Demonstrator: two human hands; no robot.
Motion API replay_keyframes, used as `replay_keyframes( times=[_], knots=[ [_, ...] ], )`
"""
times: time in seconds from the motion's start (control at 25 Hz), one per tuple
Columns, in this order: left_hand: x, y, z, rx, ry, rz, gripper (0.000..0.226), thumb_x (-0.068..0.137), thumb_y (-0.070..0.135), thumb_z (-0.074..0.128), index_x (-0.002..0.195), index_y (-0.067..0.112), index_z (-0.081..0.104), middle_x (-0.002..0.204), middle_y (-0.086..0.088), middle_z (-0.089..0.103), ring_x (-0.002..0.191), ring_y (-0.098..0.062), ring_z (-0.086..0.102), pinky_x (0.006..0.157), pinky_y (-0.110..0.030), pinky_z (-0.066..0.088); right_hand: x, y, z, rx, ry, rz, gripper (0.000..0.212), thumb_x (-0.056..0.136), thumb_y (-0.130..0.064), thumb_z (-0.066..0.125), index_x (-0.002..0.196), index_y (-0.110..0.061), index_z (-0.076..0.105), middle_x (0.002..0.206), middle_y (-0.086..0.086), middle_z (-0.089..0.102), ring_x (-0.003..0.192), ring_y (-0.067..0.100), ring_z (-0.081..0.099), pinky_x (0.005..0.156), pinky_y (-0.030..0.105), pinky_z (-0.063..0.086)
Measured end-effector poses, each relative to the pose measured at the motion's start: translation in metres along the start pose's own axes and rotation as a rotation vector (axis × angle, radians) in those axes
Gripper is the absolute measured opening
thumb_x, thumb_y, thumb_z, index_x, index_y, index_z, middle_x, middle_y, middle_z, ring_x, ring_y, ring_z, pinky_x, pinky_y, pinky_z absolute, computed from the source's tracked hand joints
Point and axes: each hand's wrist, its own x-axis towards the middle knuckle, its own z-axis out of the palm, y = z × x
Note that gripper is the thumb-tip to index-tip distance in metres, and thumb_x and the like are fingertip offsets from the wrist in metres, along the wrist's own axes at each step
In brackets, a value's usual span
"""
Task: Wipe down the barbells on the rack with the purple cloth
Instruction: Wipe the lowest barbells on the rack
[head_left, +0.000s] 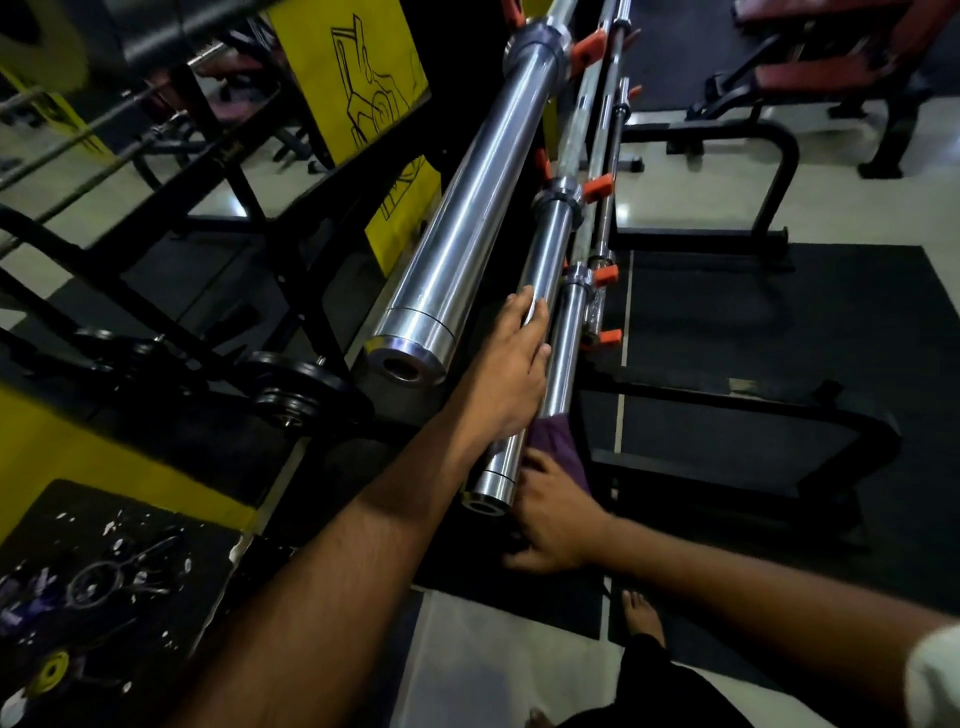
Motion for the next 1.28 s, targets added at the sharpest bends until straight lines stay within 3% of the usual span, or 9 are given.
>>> replay_keyframes(
  times=[0.12,0.24,0.32,0.48,0.64,0.84,1.0,1.12,1.28],
  knots=[
    [0.000,-0.001,0.002,-0.006,0.003,0.002,0.054,0.105,0.014,0.043,0.156,0.008,0.027,0.167,-0.005,0.009,0.154,-0.016,0.003,0.117,-0.017,0.001,0.000,0.012,0.005,-0.027,0.030,-0.128,0.072,0.084,-0.072,0.036,0.124,-0.022,0.068,0.119,0.005,0.070,0.120,0.027,0.057,0.117,0.058,0.021],
    [-0.002,0.001,-0.001,-0.012,-0.004,-0.017,0.054,0.105,0.015,0.043,0.156,0.010,0.026,0.167,-0.001,0.007,0.153,-0.013,0.002,0.116,-0.017,0.002,0.031,0.048,-0.024,0.058,0.045,0.172,0.094,0.072,-0.071,0.018,0.141,-0.019,0.057,0.140,0.010,0.057,0.140,0.029,0.041,0.119,0.065,-0.008],
    [-0.003,0.005,-0.003,-0.017,-0.005,-0.037,0.054,0.106,0.015,0.042,0.156,0.011,0.026,0.167,0.000,0.007,0.153,-0.012,0.001,0.118,-0.020,0.004,0.045,0.055,-0.037,0.152,0.066,0.352,0.104,0.065,-0.071,0.010,0.150,-0.023,0.044,0.156,0.007,0.041,0.149,0.027,0.023,0.115,0.070,-0.013],
    [-0.003,0.007,-0.002,-0.022,-0.007,-0.029,0.054,0.105,0.016,0.043,0.156,0.009,0.027,0.167,-0.002,0.008,0.154,-0.016,0.003,0.122,-0.026,0.007,0.025,0.020,-0.017,0.036,0.076,0.235,0.094,0.075,-0.073,0.015,0.153,-0.026,0.040,0.155,0.003,0.044,0.148,0.026,0.028,0.114,0.069,-0.015],
    [-0.004,0.007,0.000,-0.001,0.010,0.004,0.054,0.105,0.016,0.043,0.156,0.007,0.026,0.167,-0.005,0.008,0.153,-0.018,0.005,0.114,-0.017,0.002,-0.028,-0.026,0.021,0.216,0.282,0.098,0.056,0.085,-0.060,0.046,0.112,-0.017,0.071,0.115,-0.004,0.070,0.131,0.011,0.044,0.119,0.056,-0.004],
    [-0.006,0.021,-0.001,0.436,-0.049,0.025,0.063,0.099,0.003,0.035,0.157,0.003,0.010,0.165,-0.018,-0.004,0.153,-0.030,-0.004,0.123,-0.039,0.003,-0.092,-0.045,0.003,0.563,0.207,0.171,0.047,0.096,-0.052,0.054,0.132,-0.023,0.063,0.141,-0.009,0.058,0.146,0.003,0.031,0.124,0.044,0.017],
    [-0.010,0.043,0.017,0.828,-0.090,0.069,0.065,0.100,0.018,0.035,0.158,0.013,0.006,0.162,-0.028,-0.002,0.152,-0.040,-0.007,0.120,-0.059,-0.004,-0.160,-0.006,-0.038,0.651,0.345,0.393,0.037,0.100,-0.053,0.051,0.126,-0.028,0.060,0.123,-0.010,0.050,0.109,0.005,0.057,0.100,0.031,0.047],
    [-0.018,0.059,0.064,0.786,-0.113,0.129,0.074,0.095,0.022,0.046,0.159,0.023,0.010,0.166,-0.014,0.008,0.153,-0.032,0.003,0.118,-0.060,-0.003,-0.224,0.030,-0.044,0.672,0.430,0.571,0.041,0.096,-0.063,0.045,0.115,-0.030,0.060,0.108,-0.010,0.058,0.096,0.006,0.062,0.088,0.035,0.053],
    [-0.028,0.109,0.174,0.535,-0.471,0.138,0.062,0.100,0.033,0.047,0.156,0.028,0.021,0.157,-0.004,0.036,0.142,-0.024,0.037,0.120,-0.051,0.017,-0.325,0.062,-0.013,0.699,0.442,0.792,0.025,0.096,-0.047,0.061,0.110,-0.027,0.064,0.099,-0.008,0.070,0.089,0.003,0.066,0.081,0.032,0.056]
  ],
)
